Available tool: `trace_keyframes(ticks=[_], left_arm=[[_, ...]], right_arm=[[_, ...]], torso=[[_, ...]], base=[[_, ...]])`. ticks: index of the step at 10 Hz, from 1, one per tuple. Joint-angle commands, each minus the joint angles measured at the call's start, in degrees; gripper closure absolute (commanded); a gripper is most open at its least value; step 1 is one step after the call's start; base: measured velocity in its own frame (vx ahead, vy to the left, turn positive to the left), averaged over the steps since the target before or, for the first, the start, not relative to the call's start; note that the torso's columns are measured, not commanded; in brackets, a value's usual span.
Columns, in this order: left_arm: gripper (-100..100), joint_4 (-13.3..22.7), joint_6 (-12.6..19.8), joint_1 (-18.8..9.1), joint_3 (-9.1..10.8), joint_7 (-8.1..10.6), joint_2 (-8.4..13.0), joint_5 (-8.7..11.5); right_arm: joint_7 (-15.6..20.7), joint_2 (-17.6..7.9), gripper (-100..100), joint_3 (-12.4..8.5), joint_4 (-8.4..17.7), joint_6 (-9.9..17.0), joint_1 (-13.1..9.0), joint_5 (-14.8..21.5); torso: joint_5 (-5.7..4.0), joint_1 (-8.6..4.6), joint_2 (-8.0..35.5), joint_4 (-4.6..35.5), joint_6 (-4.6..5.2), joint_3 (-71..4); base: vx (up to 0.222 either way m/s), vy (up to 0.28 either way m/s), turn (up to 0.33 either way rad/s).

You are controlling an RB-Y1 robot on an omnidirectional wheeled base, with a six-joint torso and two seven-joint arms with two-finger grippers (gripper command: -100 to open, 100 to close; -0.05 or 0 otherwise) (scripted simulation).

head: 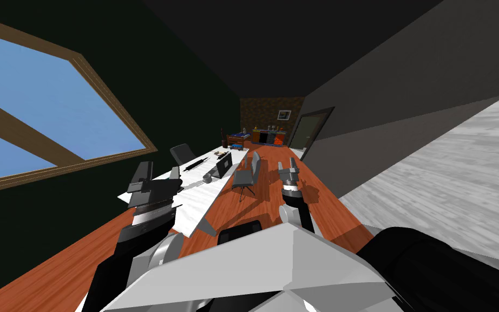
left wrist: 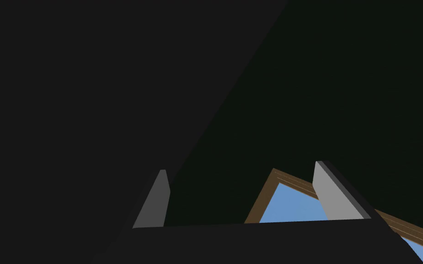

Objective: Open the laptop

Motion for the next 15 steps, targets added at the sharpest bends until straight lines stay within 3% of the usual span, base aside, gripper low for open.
trace_keyframes(ticks=[1,9,10,12,15], left_arm=[[0,0.00,0.00,0.00,0.00,0.00,0.00,0.00],[0,-0.02,-0.01,0.00,0.00,0.00,0.00,0.00],[-100,0.09,0.49,-0.07,0.18,-0.08,1.71,-0.15],[-100,0.31,1.59,-0.22,0.58,-0.24,3.78,-0.49],[-100,0.97,5.06,-0.67,1.84,-0.78,6.44,-1.57]], right_arm=[[0.00,0.00,0,0.00,0.00,0.00,0.00,0.00],[0.00,0.00,0,0.00,-0.02,-0.01,0.00,0.00],[0.00,0.00,0,0.00,-0.02,-0.01,0.00,0.00],[0.00,0.00,0,0.00,0.01,0.00,0.01,0.00],[0.00,0.00,0,0.00,0.01,0.00,0.01,0.00]], torso=[[0.00,0.00,2.32,2.35,0.00,-4.67],[0.00,0.00,35.39,35.37,0.00,-70.73],[0.00,0.00,39.62,39.60,0.00,-79.19],[0.01,0.02,42.04,42.04,0.00,-84.28],[0.00,-0.01,42.19,42.25,0.00,-84.63]], base=[[0.000,0.000,0.000],[0.000,0.000,0.000],[0.013,-0.001,-0.025],[0.025,-0.001,-0.043],[0.064,-0.004,-0.088]])
